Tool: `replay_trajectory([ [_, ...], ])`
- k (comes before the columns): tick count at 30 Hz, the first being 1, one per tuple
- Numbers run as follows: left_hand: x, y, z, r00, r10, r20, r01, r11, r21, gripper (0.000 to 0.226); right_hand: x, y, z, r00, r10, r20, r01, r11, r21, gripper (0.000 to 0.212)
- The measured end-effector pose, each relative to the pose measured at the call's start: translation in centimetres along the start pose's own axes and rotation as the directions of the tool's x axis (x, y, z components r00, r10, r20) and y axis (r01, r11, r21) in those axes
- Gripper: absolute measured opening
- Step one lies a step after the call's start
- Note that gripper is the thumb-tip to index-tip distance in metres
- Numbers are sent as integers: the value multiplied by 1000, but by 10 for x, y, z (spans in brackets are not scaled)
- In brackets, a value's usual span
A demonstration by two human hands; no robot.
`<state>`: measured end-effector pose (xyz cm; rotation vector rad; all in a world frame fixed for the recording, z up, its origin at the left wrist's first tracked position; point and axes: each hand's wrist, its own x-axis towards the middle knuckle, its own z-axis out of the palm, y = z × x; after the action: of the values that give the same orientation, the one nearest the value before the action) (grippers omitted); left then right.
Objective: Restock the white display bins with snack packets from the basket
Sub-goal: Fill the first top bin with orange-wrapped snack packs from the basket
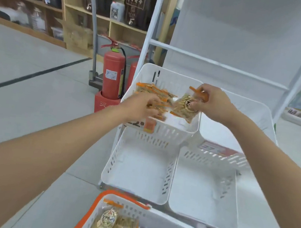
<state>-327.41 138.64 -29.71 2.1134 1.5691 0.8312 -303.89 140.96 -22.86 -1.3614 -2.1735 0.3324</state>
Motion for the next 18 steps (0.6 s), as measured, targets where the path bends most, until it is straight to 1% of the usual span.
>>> replay_trajectory([
  [1,17,-11,-3,1000,14,-11,-13,995,98,32,10,8,5,1000,-10,11,10,997,-70,23],
  [2,32,-19,-4,1000,17,-1,-17,985,169,26,17,16,11,998,-14,53,20,993,-117,23],
  [4,55,-28,-1,998,15,66,-32,966,255,26,29,29,29,984,-8,177,42,982,-186,23],
  [6,69,-34,5,990,29,135,-72,942,327,29,36,37,47,948,13,318,66,970,-235,25],
  [8,79,-42,10,985,49,168,-107,927,360,24,40,42,64,886,74,457,55,963,-262,24],
  [9,82,-47,12,985,56,165,-111,932,346,20,41,44,71,844,130,520,18,963,-270,21],
  [10,85,-52,13,986,61,153,-108,941,320,16,40,44,74,794,193,577,-48,965,-257,26],
  [12,87,-58,15,990,67,123,-99,955,278,11,40,44,76,696,296,654,-223,955,-194,43],
  [13,88,-60,17,991,73,112,-101,958,267,9,42,45,78,668,318,673,-274,946,-174,44],
  [14,87,-62,19,992,74,103,-98,963,253,8,42,48,79,667,312,676,-285,946,-155,38],
  [16,85,-65,21,994,74,83,-90,972,216,4,44,51,83,702,281,655,-260,957,-131,17],
  [17,84,-66,21,995,76,70,-88,976,201,4,44,52,83,717,268,643,-255,960,-115,11],
  [18,83,-67,21,995,75,64,-86,978,191,4,45,52,81,728,255,637,-266,961,-80,13],
])
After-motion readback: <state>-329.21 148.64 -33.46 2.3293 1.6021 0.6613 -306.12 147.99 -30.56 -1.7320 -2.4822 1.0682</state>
